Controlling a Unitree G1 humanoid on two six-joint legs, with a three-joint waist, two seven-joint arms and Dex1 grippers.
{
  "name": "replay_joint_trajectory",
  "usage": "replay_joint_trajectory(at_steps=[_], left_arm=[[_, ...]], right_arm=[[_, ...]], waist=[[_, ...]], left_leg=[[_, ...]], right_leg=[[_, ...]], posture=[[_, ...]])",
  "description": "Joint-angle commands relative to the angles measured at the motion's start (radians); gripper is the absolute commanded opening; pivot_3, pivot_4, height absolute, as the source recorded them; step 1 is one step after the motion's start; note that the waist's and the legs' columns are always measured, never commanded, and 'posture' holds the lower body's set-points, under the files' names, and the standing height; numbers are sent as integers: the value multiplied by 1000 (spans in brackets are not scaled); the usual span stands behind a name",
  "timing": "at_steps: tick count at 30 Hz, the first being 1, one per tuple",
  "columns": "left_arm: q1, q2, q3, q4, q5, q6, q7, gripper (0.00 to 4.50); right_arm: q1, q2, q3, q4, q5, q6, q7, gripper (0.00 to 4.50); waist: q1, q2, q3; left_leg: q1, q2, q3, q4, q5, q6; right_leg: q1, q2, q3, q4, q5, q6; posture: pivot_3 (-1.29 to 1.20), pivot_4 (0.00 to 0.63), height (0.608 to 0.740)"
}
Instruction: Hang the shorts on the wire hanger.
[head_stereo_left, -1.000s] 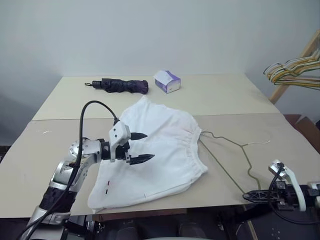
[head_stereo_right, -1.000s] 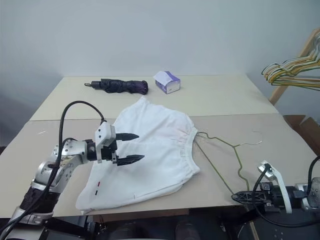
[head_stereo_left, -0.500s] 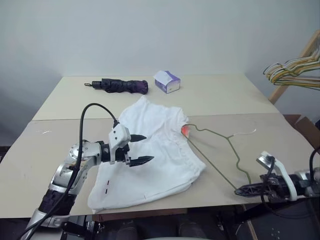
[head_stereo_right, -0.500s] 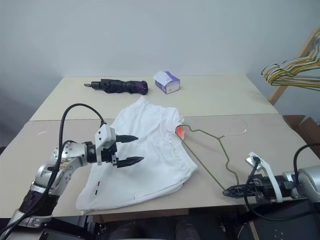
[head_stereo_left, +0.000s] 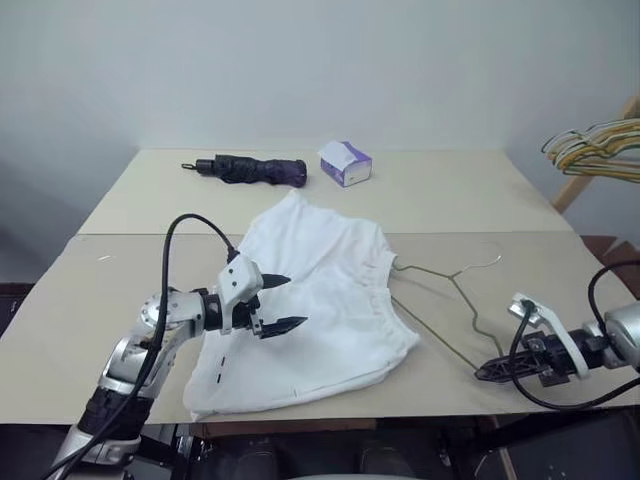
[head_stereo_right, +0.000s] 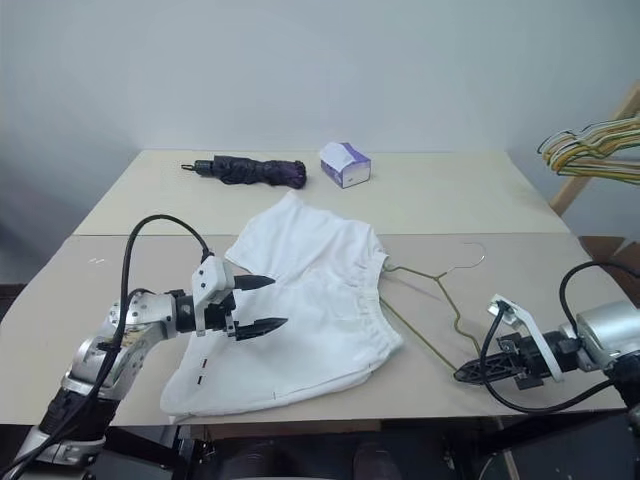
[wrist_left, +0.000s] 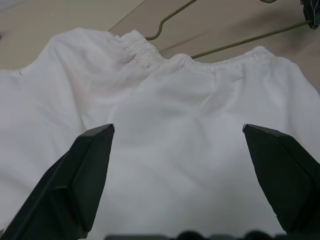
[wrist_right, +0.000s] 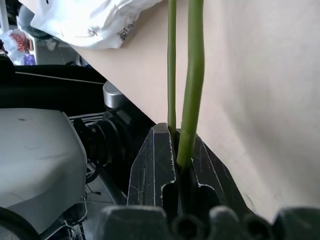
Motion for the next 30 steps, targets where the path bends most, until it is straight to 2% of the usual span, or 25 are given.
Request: replay_joint_trajectory(at_steps=[1,4,13,19,22,26,30], left_arm=[[-14,-6,4,-28,7,-22,17,4452],[-13,-6,4,-31,9,-24,23,4452],[-6,3,1,-35,19,-34,25,4452],[-22,-7,-6,-25,25,-37,31,4452],[-19,-5,-11,-17,36,-50,32,4452],[-18,-3,-4,-17,34,-52,29,4452],[-42,4,29,-3,14,-55,18,4452]], right_arm=[[-141,62,40,159,-17,-36,63,0],[-223,112,89,269,-24,-63,63,0],[-289,127,221,318,32,-162,63,0],[-401,263,146,597,-112,-236,60,0],[-409,292,88,639,-166,-308,62,0],[-312,242,-7,462,-153,-461,63,0],[-152,209,-154,180,-174,-678,-14,0]], waist=[[-5,0,0],[-4,1,0],[26,2,0],[19,2,0],[23,2,-1],[33,2,-1],[40,3,-1]], left_leg=[[1,0,1,0,0,0],[0,0,0,0,0,0],[-2,0,0,0,0,0],[-1,0,0,0,0,0],[-2,0,0,0,0,0],[-3,-1,0,0,0,0],[-3,-1,0,0,0,0]], right_leg=[[0,0,0,0,0,0],[0,1,0,0,0,0],[-1,0,-1,1,0,0],[0,1,0,1,0,-1],[-1,1,0,1,0,-1],[-1,0,-1,1,0,0],[-1,0,-1,2,0,0]], posture=[[-28,0,740],[-18,0,740],[1,0,740],[-2,0,740],[-4,0,740],[-8,0,740],[-28,0,740]])
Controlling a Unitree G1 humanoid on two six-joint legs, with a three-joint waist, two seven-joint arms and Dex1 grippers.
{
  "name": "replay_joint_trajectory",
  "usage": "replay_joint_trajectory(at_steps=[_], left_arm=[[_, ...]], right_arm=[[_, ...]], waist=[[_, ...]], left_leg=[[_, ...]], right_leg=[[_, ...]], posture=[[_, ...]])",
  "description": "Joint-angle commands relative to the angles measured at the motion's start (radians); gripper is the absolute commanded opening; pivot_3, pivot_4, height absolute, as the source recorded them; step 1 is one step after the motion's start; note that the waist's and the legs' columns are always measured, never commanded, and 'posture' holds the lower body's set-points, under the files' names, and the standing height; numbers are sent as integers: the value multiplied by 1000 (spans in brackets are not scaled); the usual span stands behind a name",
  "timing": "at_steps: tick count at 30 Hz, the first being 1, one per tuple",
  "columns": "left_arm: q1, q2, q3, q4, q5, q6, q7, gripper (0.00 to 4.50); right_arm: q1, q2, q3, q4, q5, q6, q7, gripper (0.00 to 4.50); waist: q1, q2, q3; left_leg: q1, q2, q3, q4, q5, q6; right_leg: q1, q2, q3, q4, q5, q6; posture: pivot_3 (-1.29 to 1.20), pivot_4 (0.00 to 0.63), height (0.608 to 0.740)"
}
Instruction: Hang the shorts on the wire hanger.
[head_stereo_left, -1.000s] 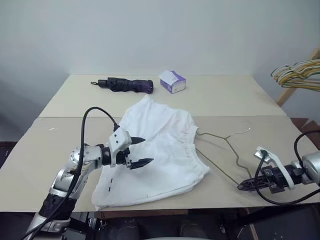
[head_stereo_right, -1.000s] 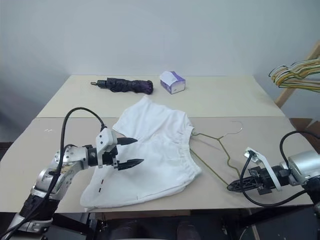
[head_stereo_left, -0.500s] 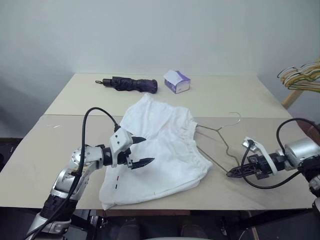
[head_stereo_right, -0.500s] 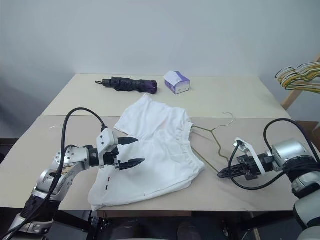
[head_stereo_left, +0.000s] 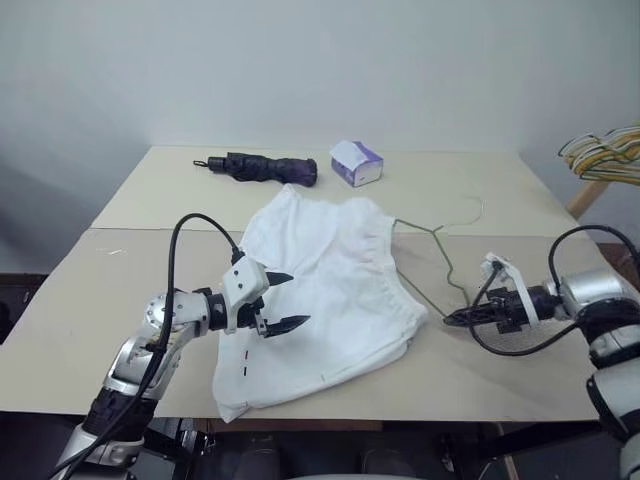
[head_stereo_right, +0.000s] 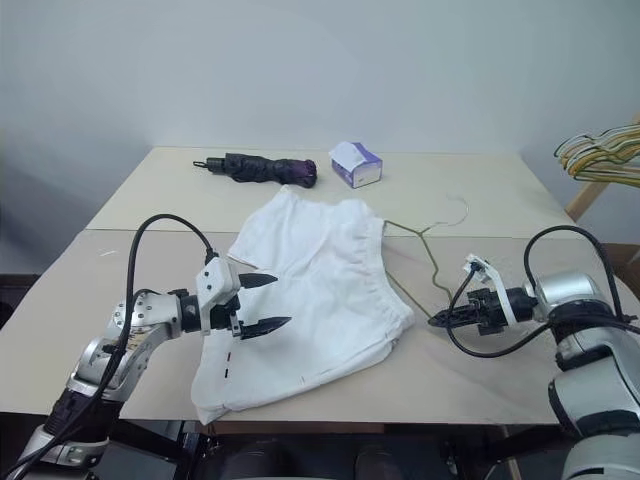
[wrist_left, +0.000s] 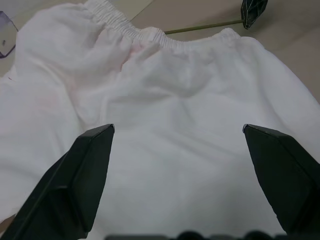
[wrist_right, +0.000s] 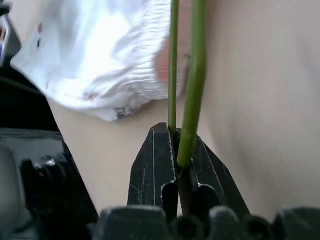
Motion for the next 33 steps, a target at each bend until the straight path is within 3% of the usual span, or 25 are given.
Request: replay_joint_trajectory(at_steps=[1,8,13,15,22,28,33], left_arm=[[-50,10,63,2,-45,-22,-15,4452],[-208,75,278,17,-364,76,-184,4452],[-398,118,377,139,-473,98,-248,4452],[-489,140,341,251,-385,31,-267,4452],[-723,175,34,689,47,-391,-464,4452],[-865,90,-43,929,91,-497,-631,4452],[-915,102,-193,985,24,-505,-651,4452]], right_arm=[[101,-30,-130,-264,-14,-207,-38,0],[187,23,-208,-516,-70,-272,-185,0],[163,57,-172,-554,-203,-354,-274,0],[148,74,-154,-555,-260,-405,-296,0],[72,137,-112,-573,-372,-454,-336,0],[22,158,-59,-603,-445,-408,-328,0],[7,167,-50,-628,-452,-354,-307,0]], waist=[[2,0,0],[-18,0,0],[-23,0,0],[-23,0,0],[-24,1,0],[-26,0,0],[-41,0,0]], left_leg=[[0,0,0,0,0,0],[0,2,0,0,0,0],[0,2,0,0,0,0],[1,1,0,0,0,0],[1,2,0,0,1,-1],[-13,2,1,3,1,-2],[-15,2,0,4,1,-1]], right_leg=[[0,0,0,0,0,0],[0,2,0,0,0,0],[0,2,0,-1,0,0],[1,2,0,0,0,0],[1,3,0,-1,0,0],[-14,4,0,3,0,-1],[-17,4,0,9,0,-1]], posture=[[-28,0,740],[-55,0,740],[-65,0,740],[-68,0,740],[-68,0,740],[-87,0,740],[-101,0,740]])
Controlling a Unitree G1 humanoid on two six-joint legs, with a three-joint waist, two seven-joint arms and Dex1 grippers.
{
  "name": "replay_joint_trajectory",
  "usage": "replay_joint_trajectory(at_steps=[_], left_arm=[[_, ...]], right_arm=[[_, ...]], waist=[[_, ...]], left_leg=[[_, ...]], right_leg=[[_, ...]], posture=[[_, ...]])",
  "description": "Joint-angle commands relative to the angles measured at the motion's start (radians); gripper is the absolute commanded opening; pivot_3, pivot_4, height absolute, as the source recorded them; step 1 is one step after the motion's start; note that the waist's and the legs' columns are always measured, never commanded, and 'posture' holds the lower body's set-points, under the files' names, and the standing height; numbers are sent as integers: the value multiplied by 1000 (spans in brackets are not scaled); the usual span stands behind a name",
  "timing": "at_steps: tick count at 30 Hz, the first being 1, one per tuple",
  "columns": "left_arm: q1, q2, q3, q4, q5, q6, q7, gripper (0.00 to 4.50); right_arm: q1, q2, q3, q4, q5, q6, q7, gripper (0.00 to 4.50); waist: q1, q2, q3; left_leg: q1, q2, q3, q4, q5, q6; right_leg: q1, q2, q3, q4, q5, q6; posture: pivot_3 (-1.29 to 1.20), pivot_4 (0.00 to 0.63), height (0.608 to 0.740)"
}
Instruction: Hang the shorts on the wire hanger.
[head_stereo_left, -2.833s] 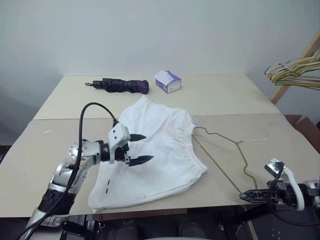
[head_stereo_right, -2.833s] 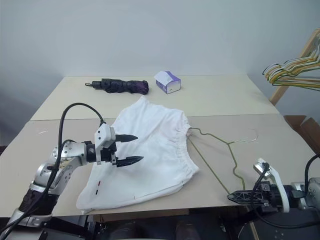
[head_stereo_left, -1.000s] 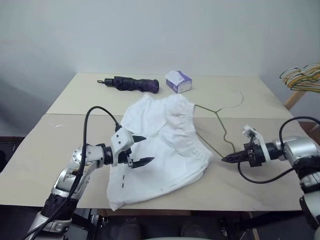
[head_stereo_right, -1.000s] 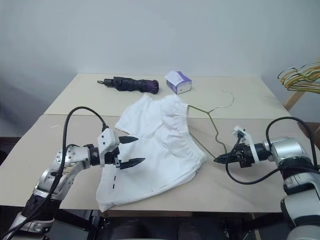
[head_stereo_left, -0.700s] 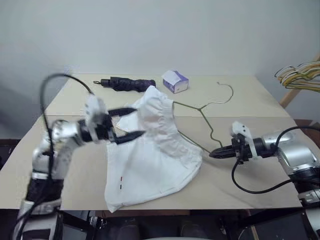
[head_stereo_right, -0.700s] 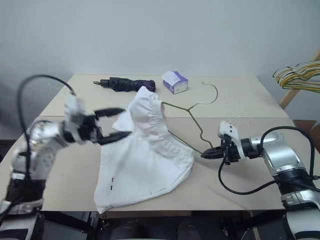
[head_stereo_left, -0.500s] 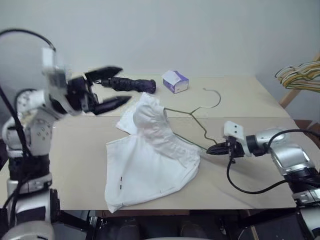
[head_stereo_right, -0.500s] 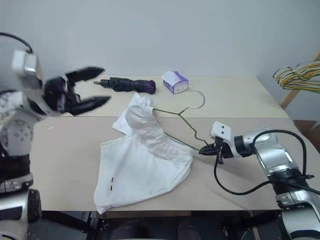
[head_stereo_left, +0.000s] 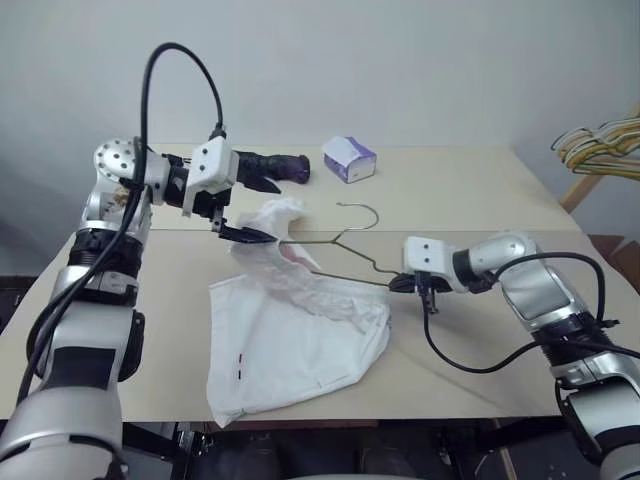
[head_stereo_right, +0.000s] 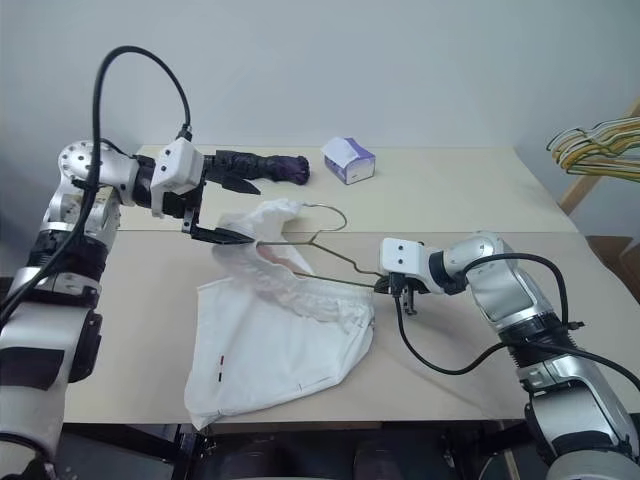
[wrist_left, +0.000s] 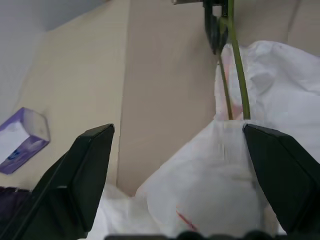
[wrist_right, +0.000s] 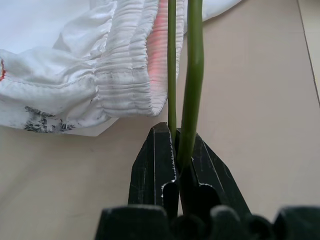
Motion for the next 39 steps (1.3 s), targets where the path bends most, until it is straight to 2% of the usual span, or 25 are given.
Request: replay_joint_trajectory(at_steps=[1,4,7,10,16,22,33,37,38,39], left_arm=[[-45,24,-106,12,-70,-12,-9,4452],[-61,30,-179,36,-62,-30,-9,4452],[-63,47,-252,10,-133,-5,-9,4452],[-76,46,-283,42,-124,-33,-9,3886],[-90,31,-308,106,-100,-58,-9,1818],[-85,17,-305,137,-76,-100,-9,21],[-85,-49,-163,217,74,-198,-2,21],[-84,-64,-119,225,98,-206,-8,21],[-86,-66,-109,228,105,-208,-8,0],[-88,-67,-101,230,112,-209,-8,0]], right_arm=[[-38,5,-12,-44,-2,39,11,0],[-48,8,-3,-43,-19,49,4,0],[-49,15,2,-44,-24,63,1,0],[-50,18,4,-50,-24,83,7,0],[-48,21,6,-49,-39,84,2,0],[-57,27,2,-63,-32,141,11,0],[-44,38,-22,-129,-31,81,-39,0],[-41,35,-10,-126,-83,46,-96,0],[-36,32,-10,-120,-97,13,-112,483],[-32,30,-14,-116,-100,-3,-119,626]], waist=[[-9,0,0],[-16,0,0],[-24,0,0],[-36,0,0],[-39,0,0],[-38,0,0],[-40,0,0],[-41,0,0],[-41,0,0],[-41,0,0]], left_leg=[[0,0,0,0,0,0],[0,0,0,1,0,0],[1,0,-1,1,0,0],[1,1,-1,1,0,0],[1,0,-1,1,0,0],[1,1,-1,1,0,0],[1,1,-1,2,0,0],[1,1,-1,2,0,0],[1,1,-1,2,0,0],[1,1,-1,2,0,0]], right_leg=[[0,0,0,0,0,0],[0,0,0,2,0,0],[0,0,0,4,-1,-1],[-1,0,0,5,-1,-1],[-1,1,0,5,-2,-1],[-1,1,0,5,-2,-1],[-1,1,0,5,-2,-1],[-1,1,0,5,-2,-1],[-1,1,0,6,-2,-1],[-1,1,0,6,-2,-1]], posture=[[-102,0,740],[-107,0,740],[-108,0,740],[-108,0,740],[-111,0,740],[-115,0,740],[-118,0,740],[-121,0,740],[-122,0,740],[-122,0,740]])
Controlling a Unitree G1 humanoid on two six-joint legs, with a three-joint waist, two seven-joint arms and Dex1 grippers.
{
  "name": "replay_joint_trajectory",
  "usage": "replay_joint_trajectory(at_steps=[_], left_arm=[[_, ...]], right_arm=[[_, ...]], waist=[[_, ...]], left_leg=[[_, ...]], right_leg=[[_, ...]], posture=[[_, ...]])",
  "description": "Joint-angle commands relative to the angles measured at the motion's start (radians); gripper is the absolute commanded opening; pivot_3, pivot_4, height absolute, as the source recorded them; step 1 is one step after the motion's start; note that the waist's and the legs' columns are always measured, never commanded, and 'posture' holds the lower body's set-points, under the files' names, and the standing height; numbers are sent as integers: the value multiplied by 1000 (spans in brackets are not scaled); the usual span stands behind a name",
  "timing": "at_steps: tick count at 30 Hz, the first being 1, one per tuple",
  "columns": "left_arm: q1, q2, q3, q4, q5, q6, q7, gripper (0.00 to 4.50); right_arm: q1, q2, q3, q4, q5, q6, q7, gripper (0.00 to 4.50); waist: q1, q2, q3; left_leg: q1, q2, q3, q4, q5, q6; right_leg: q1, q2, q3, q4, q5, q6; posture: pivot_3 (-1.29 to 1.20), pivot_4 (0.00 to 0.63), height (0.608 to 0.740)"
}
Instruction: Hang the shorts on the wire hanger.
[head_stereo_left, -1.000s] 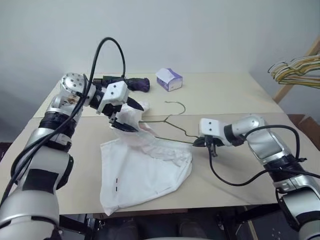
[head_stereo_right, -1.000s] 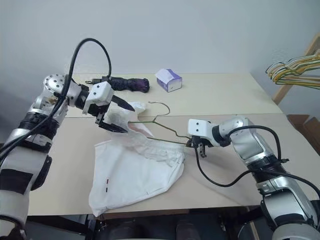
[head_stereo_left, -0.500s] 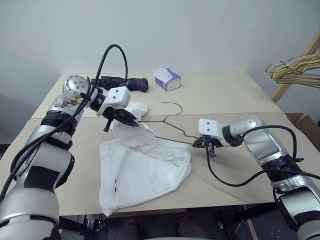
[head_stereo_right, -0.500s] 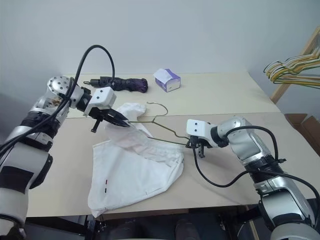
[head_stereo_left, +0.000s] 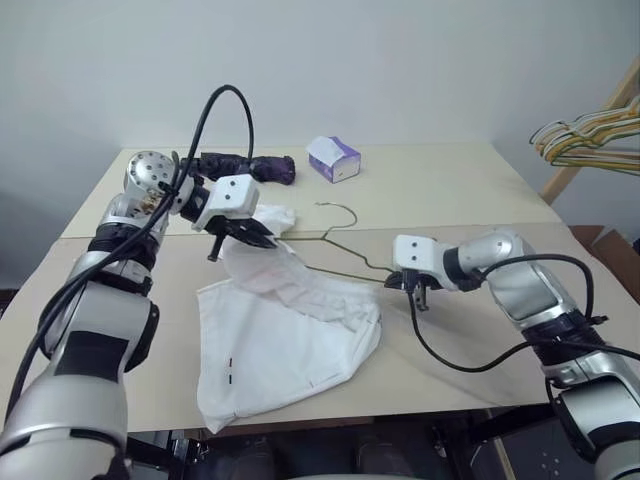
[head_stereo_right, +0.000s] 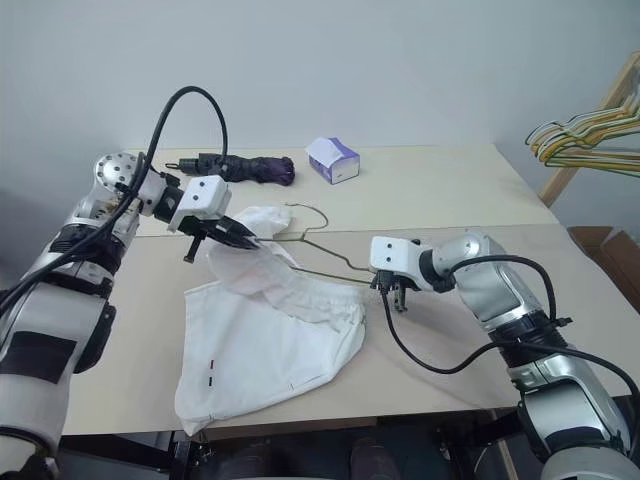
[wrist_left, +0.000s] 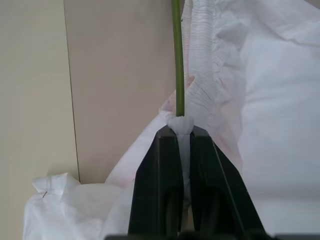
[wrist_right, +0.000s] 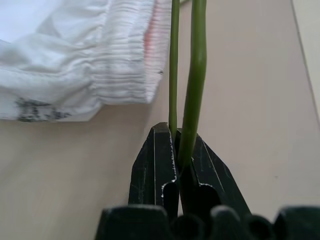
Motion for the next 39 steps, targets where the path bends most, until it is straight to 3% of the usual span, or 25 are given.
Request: replay_joint_trajectory(at_steps=[1,7,11,15,19,22,26,30,33,36,39], left_arm=[[-29,-18,45,-1,23,-20,-3,0],[-67,-9,88,38,66,-44,34,0],[-99,-12,104,89,103,-62,59,0],[-114,-20,123,112,128,-73,72,0],[-141,-11,146,131,144,-75,100,0],[-146,-1,158,130,151,-84,88,0],[-148,7,173,125,159,-85,86,0],[-148,10,184,118,161,-84,79,0],[-147,12,191,114,163,-83,80,0],[-144,13,195,111,163,-80,77,0],[-136,17,199,104,159,-77,74,0]], right_arm=[[-13,3,-40,-51,-9,-104,-47,801],[26,-36,-132,-62,35,-41,-81,2866],[73,-72,-261,-122,101,126,-112,4316],[144,-110,-405,-239,247,319,-81,4316],[196,-102,-512,-346,402,631,-113,4316],[198,22,-600,-390,516,877,-206,4316],[229,217,-644,-486,601,1033,-330,4316],[267,338,-524,-524,576,1030,-461,4316],[261,409,-510,-466,564,1010,-535,4316],[261,435,-490,-444,576,987,-561,3794],[263,454,-457,-435,566,950,-599,2759]], waist=[[0,0,0],[-4,0,0],[-5,0,0],[-17,0,0],[-29,0,0],[-43,0,0],[-53,0,0],[-53,0,0],[-52,0,0],[-47,0,0],[-49,0,0]], left_leg=[[0,0,0,0,0,0],[0,0,0,0,0,0],[0,0,0,0,0,0],[0,0,-1,0,0,0],[0,0,-2,0,0,0],[1,0,-3,0,0,0],[2,1,-6,0,0,0],[1,1,-9,0,0,0],[1,0,-9,0,0,0],[1,0,-9,0,0,0],[1,0,-10,0,0,0]], right_leg=[[0,0,0,0,0,0],[0,0,0,0,0,0],[0,0,0,0,0,0],[1,0,0,0,0,0],[1,0,-1,0,0,0],[1,0,0,1,0,0],[2,1,0,2,0,0],[1,1,0,1,0,0],[1,1,0,1,0,0],[2,1,0,1,0,0],[2,1,0,1,0,0]], posture=[[-122,0,740],[-159,0,740],[-163,0,740],[-168,0,740],[-167,0,740],[-159,0,740],[-153,0,740],[-139,0,740],[-132,0,740],[-125,0,740],[-113,0,740]])
